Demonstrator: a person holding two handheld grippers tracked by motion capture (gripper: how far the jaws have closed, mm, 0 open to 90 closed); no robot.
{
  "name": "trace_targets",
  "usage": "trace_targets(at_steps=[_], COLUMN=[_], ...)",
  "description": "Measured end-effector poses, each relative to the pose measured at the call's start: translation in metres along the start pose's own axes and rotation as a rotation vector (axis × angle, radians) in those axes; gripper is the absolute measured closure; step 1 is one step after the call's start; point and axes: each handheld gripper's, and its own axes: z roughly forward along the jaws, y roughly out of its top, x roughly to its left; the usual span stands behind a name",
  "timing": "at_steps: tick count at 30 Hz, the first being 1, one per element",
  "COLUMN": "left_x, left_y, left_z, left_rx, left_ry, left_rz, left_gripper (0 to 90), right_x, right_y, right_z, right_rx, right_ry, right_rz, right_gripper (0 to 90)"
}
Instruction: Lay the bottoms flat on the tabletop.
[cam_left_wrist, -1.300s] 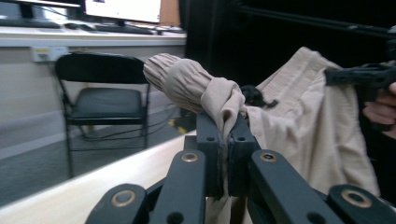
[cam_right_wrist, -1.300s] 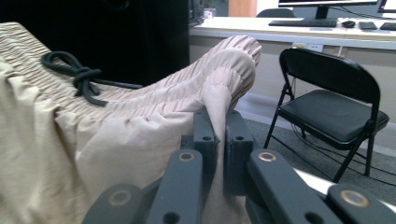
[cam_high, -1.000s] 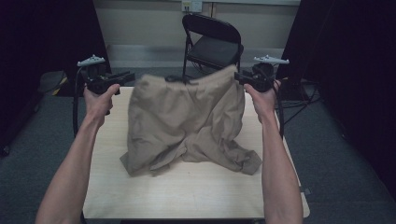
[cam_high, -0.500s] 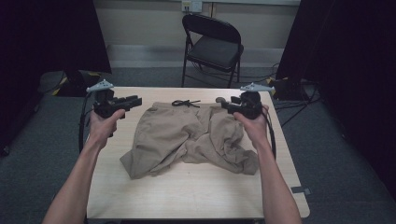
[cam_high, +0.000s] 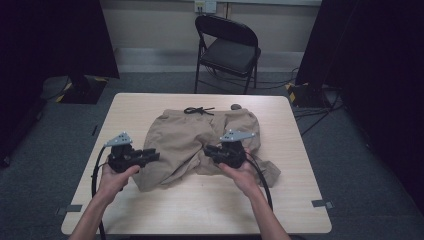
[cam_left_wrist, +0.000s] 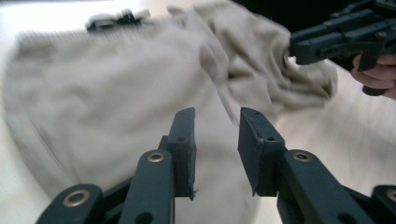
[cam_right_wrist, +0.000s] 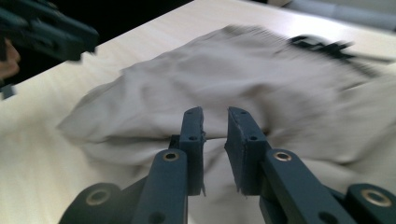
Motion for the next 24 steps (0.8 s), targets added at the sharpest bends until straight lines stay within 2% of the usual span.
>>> trace_targets(at_steps=[2, 3, 5, 7, 10, 11, 12, 14, 16, 19, 20, 24], left_x=[-0.001, -0.003, -0.001, -0.001, 0.001, 0.002, 0.004, 0.006, 0.008, 0.013, 0.015, 0.022], left_y=[-0.016, -0.023, -0.034, -0.039, -0.044, -0.046, -0.048, -0.052, -0.054, -0.054, -0.054, -0.053], left_z=[0.002, 0.003, 0.005, 0.009, 0.014, 0.016, 0.018, 0.023, 0.026, 0.026, 0.025, 0.022], left_rx=[0.021, 0.028, 0.043, 0.081, 0.094, 0.094, 0.107, 0.138, 0.151, 0.146, 0.143, 0.117], left_ry=[0.002, 0.016, 0.012, 0.033, 0.066, 0.058, 0.051, 0.067, 0.081, 0.104, 0.099, 0.098], left_rz=[-0.038, -0.029, -0.042, -0.027, -0.003, -0.006, -0.008, 0.010, 0.008, -0.009, -0.022, -0.056], left_gripper=[60.5, 57.7, 54.2, 47.3, 39.2, 36.6, 35.5, 36.0, 45.2, 69.9, 75.0, 85.4], right_x=[0.008, 0.012, 0.020, 0.028, 0.038, 0.040, 0.042, 0.044, 0.048, 0.055, 0.056, 0.060], right_y=[-0.010, -0.015, -0.024, -0.029, -0.030, -0.031, -0.031, -0.032, -0.034, -0.035, -0.035, -0.038], right_z=[0.010, 0.016, 0.028, 0.039, 0.051, 0.055, 0.058, 0.063, 0.069, 0.075, 0.077, 0.084], right_rx=[0.013, 0.030, 0.055, 0.072, 0.081, 0.082, 0.086, 0.075, 0.082, 0.100, 0.102, 0.122], right_ry=[0.018, 0.031, 0.049, 0.071, 0.094, 0.097, 0.093, 0.112, 0.120, 0.131, 0.136, 0.152], right_rz=[0.011, 0.009, 0.014, 0.006, 0.004, 0.012, 0.030, 0.038, 0.029, 0.005, 0.000, -0.008], right_gripper=[75.6, 75.6, 74.4, 69.7, 59.3, 54.6, 50.4, 48.7, 45.9, 44.7, 44.8, 46.0])
